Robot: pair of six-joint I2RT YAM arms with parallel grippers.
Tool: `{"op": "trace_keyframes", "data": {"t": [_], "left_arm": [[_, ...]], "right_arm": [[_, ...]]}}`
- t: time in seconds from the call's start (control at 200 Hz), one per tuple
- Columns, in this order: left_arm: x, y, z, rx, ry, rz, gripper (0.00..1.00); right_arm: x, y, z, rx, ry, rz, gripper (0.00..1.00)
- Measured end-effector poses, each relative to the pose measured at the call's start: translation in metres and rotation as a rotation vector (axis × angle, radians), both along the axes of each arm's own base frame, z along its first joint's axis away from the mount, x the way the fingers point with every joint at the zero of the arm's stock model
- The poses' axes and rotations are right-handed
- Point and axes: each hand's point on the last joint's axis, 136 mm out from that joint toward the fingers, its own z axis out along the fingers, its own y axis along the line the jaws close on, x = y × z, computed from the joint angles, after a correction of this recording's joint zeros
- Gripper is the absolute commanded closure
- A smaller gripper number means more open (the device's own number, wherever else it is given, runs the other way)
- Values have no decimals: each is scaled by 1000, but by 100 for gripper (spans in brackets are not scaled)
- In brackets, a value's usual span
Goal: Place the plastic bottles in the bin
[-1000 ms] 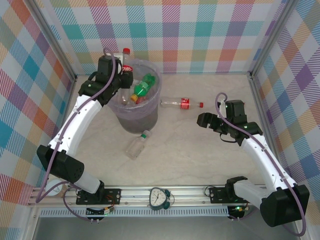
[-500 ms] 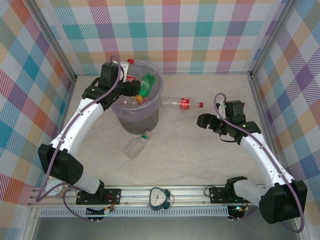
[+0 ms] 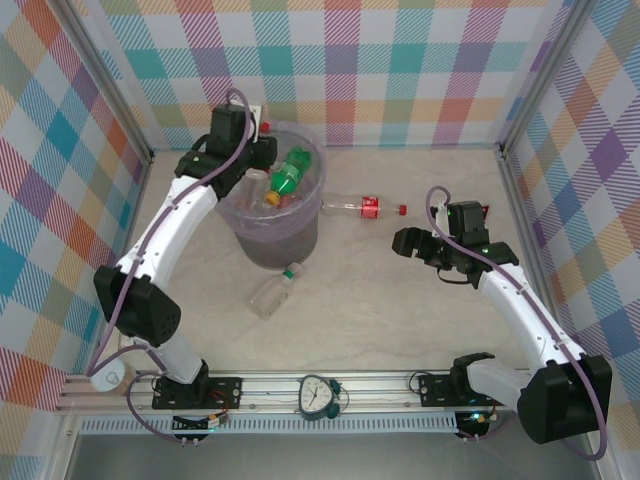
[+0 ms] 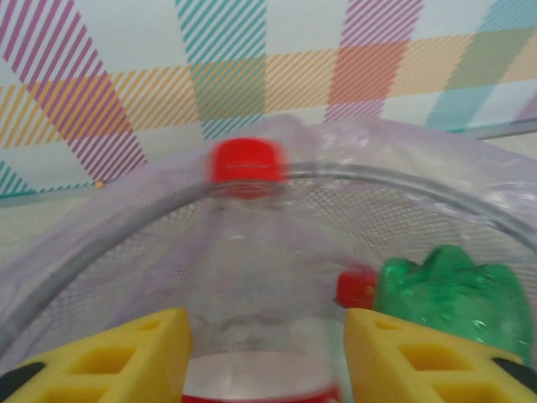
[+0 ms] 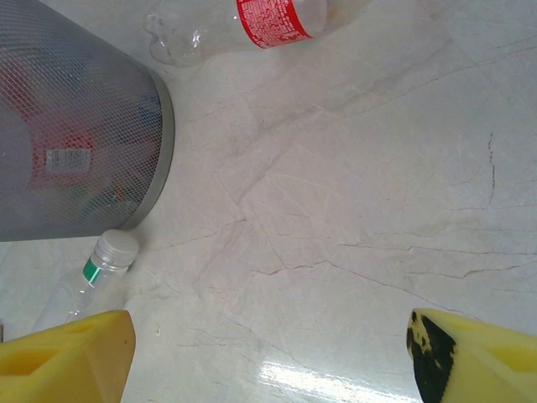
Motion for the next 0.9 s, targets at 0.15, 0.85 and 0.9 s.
{"op": "trace_keyframes", "data": {"t": [0.15,0.85,0.9], "left_arm": [[-4,4,0,-30,-42,16,61],[-32,4,1,-66,-9,-20,27],[-34,3,7,-67,-7,-27,21]], "right_arm": [[0,0,0,0,-1,0,16],[11,4,3,-16,5,34,7],[17,6,7,-34,-1,64,1]]}}
